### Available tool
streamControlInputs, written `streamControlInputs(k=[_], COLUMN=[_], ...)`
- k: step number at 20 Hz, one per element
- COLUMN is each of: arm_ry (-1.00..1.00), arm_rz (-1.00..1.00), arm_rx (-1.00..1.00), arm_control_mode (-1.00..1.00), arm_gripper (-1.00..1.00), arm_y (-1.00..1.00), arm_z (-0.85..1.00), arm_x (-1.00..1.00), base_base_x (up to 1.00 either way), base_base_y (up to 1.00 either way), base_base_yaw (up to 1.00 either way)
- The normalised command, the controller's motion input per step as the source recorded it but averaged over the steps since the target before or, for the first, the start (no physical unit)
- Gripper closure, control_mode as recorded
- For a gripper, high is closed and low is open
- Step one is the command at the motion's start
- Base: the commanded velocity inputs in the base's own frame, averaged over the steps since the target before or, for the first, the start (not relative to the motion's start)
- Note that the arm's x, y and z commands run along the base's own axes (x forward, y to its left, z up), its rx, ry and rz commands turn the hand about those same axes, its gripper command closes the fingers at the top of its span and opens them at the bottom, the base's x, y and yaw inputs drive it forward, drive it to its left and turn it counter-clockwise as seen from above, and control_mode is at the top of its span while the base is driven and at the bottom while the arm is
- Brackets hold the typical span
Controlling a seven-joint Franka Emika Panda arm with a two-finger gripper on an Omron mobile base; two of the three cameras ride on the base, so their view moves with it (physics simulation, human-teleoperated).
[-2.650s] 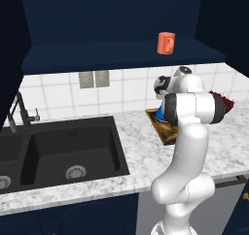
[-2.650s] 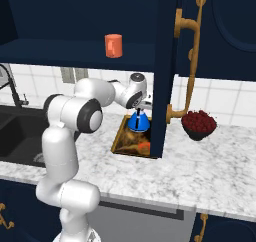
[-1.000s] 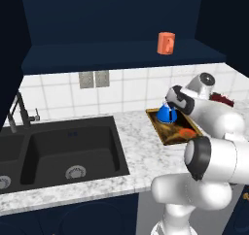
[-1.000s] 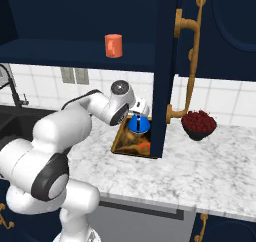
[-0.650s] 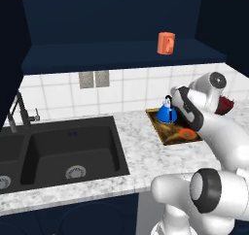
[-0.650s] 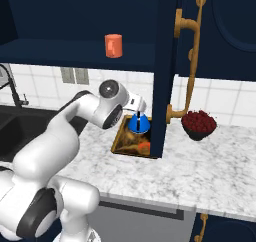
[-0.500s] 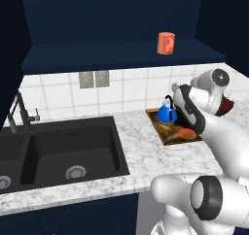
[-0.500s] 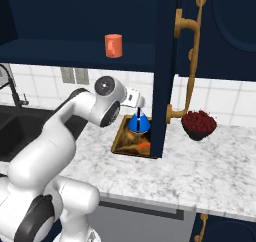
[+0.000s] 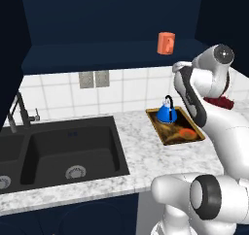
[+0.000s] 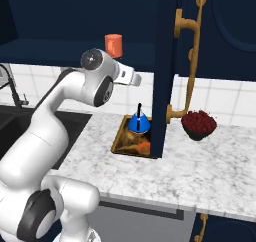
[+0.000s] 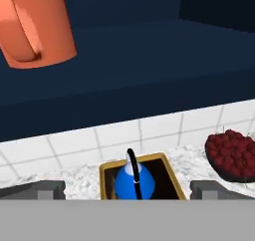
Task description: Pick the kettle from the counter and place it on the tray. Then pick the mug from the cabinet and place it on the tray. Then close the cabinet doors.
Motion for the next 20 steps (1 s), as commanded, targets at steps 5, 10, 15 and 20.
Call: streamControlInputs(k=[5, 10, 15, 20], arm_ry=[-0.07, -0.09, -0.11, -0.17], arm_rz=[0.00, 0.00, 0.00, 0.02], arm_rx=[-0.02, 0.00, 0.00, 0.00], arm_control_mode=[-1.00, -1.00, -1.00, -1.00], arm_gripper=[-1.00, -1.00, -1.00, -1.00], arm_y=[0.31, 0.12, 0.10, 0.11], arm_z=[0.66, 0.15, 0.07, 0.22], arm_x=[-0.02, -0.01, 0.04, 0.21], base_base_x=[0.00, 0.00, 0.00, 0.00], base_base_y=[0.00, 0.00, 0.00, 0.00], base_base_yaw=[0.00, 0.00, 0.00, 0.00])
